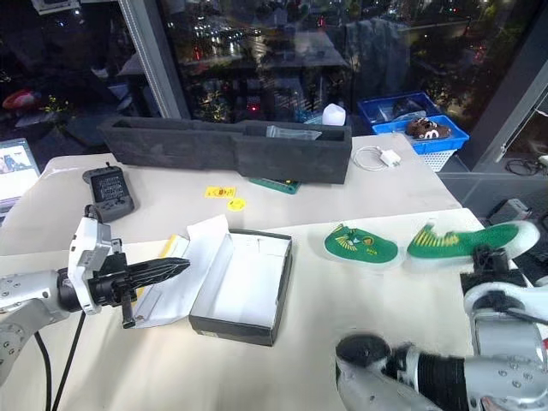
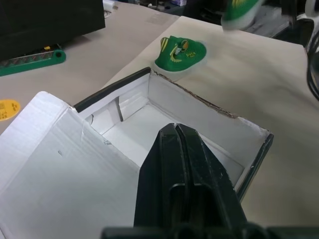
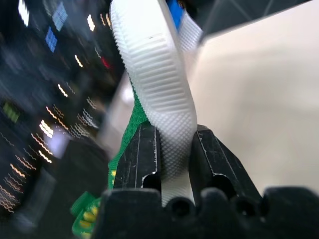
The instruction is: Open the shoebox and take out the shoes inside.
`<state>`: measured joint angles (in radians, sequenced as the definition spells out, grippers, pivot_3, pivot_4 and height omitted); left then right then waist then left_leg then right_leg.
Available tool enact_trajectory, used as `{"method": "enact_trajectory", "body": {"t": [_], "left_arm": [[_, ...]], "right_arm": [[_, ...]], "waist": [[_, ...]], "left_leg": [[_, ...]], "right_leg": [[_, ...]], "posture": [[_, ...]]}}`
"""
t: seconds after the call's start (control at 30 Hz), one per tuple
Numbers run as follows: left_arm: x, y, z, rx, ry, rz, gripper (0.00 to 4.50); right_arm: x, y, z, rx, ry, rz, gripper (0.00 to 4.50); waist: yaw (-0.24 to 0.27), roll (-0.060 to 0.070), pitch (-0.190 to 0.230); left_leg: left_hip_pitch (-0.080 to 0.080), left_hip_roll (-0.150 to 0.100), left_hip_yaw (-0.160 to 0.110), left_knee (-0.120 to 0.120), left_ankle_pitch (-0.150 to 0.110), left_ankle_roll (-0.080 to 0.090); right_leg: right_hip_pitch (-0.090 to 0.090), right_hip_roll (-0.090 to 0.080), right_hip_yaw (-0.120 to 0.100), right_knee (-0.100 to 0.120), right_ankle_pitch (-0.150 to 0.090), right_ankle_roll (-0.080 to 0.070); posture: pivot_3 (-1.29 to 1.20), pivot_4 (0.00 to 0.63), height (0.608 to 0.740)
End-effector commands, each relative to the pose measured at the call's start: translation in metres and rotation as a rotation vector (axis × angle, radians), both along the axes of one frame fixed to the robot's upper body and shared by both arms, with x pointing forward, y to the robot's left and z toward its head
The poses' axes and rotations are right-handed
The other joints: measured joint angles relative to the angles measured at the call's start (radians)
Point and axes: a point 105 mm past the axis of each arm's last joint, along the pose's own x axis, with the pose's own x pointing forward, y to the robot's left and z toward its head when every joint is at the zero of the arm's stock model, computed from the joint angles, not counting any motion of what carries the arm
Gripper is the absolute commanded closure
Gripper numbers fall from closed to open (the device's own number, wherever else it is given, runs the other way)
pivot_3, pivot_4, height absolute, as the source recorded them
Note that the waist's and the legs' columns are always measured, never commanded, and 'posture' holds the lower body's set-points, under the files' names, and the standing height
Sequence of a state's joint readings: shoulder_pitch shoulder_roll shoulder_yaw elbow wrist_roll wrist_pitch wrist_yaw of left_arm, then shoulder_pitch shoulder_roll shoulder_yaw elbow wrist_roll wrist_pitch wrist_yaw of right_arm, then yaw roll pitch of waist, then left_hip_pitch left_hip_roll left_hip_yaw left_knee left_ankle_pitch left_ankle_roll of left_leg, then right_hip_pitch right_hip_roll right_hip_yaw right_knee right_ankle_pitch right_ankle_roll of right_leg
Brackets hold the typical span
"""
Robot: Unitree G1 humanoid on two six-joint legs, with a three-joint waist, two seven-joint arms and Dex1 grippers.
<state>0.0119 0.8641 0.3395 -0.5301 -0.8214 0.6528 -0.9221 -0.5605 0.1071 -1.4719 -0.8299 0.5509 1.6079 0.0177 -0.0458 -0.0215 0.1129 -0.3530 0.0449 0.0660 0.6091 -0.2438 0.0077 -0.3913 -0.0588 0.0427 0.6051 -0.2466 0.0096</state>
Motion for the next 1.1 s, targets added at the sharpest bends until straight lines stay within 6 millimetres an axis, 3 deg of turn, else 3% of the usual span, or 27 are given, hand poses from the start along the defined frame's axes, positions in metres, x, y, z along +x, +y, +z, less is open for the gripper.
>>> {"method": "enact_trajectory", "body": {"t": [0.03,0.3,0.5,0.77,0.83,1.03,1.07,1.1], "left_arm": [[0.002,-0.001,0.006,0.010,-0.034,-0.014,4.50],[0.006,-0.005,0.006,0.010,-0.040,-0.029,4.50],[0.005,-0.003,0.006,0.023,-0.043,-0.029,4.50],[0.003,-0.004,0.006,0.029,-0.045,-0.034,4.50],[0.003,-0.005,0.006,0.030,-0.045,-0.036,4.50],[0.004,-0.006,0.006,0.025,-0.048,-0.033,4.50],[0.004,-0.006,0.006,0.025,-0.049,-0.032,4.50],[0.005,-0.005,0.007,0.022,-0.051,-0.028,4.50]], "right_arm": [[0.012,0.132,-0.069,0.426,0.073,0.407,4.05],[0.032,0.182,-0.070,0.561,0.079,0.691,4.05],[0.038,0.185,-0.086,0.674,0.127,0.713,4.05],[0.052,0.182,-0.088,0.612,0.188,0.741,4.05],[0.054,0.182,-0.086,0.585,0.189,0.759,3.11],[0.061,0.176,-0.075,0.439,0.195,0.802,1.32],[0.058,0.173,-0.076,0.389,0.212,0.828,0.86],[0.056,0.168,-0.074,0.314,0.230,0.862,0.86]], "waist": [[-0.002,-0.001,0.000],[-0.047,-0.007,0.002],[-0.061,-0.010,0.001],[-0.089,-0.011,0.003],[-0.092,-0.011,0.003],[-0.104,-0.012,0.004],[-0.104,-0.012,0.003],[-0.103,-0.012,0.003]], "left_leg": [[0.000,0.000,0.000,0.000,0.000,0.000],[0.000,0.005,-0.007,-0.001,0.000,0.000],[0.001,0.008,-0.011,-0.003,-0.001,0.001],[0.002,0.007,-0.014,-0.003,-0.001,0.002],[0.002,0.008,-0.015,-0.003,-0.001,0.002],[0.000,0.008,-0.015,-0.004,-0.001,0.002],[0.000,0.008,-0.015,-0.004,-0.001,0.002],[0.000,0.008,-0.015,-0.005,-0.001,0.002]], "right_leg": [[0.000,0.000,0.000,0.000,0.000,0.000],[0.003,0.009,0.003,-0.003,-0.002,-0.003],[0.001,0.020,0.007,-0.003,0.000,-0.003],[-0.003,0.022,0.022,-0.005,0.001,-0.005],[-0.004,0.024,0.024,-0.008,0.002,-0.006],[-0.011,0.032,0.030,-0.008,0.004,-0.004],[-0.011,0.032,0.030,-0.008,0.004,-0.004],[-0.011,0.032,0.030,-0.007,0.004,-0.004]], "posture": [[0.00,0.150,0.740],[0.00,0.150,0.740],[0.00,0.150,0.740],[0.00,0.150,0.740],[0.00,0.150,0.740],[0.00,0.150,0.740],[0.00,0.150,0.740],[0.00,0.150,0.740]]}}
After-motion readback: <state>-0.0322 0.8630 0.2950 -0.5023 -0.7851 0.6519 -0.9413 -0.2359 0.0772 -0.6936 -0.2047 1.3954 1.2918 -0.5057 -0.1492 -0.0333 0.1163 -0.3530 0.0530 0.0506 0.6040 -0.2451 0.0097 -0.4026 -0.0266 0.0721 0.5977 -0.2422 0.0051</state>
